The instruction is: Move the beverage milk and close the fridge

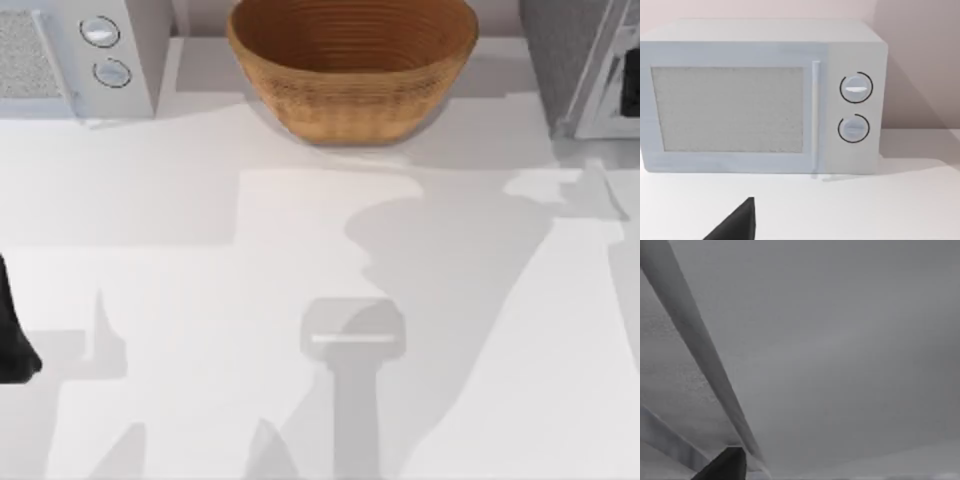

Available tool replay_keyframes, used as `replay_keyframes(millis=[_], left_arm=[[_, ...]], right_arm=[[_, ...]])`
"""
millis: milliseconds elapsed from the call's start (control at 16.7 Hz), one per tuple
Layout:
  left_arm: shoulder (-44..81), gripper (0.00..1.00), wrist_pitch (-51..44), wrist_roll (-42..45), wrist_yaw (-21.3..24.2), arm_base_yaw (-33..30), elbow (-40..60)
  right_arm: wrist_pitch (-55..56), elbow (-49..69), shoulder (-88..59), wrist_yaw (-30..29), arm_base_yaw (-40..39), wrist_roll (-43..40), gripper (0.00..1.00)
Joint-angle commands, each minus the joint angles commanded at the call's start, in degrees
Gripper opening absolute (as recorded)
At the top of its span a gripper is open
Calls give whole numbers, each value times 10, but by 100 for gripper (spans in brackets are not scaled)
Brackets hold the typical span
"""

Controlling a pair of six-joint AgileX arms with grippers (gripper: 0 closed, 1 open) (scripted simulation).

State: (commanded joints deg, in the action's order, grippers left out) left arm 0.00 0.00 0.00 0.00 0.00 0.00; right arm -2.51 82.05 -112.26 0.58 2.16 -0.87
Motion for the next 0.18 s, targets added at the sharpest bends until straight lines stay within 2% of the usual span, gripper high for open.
replay_keyframes(millis=[180], left_arm=[[0,100,0,0,0,0,0]], right_arm=[[-5,17,-15,0,0,0,100]])
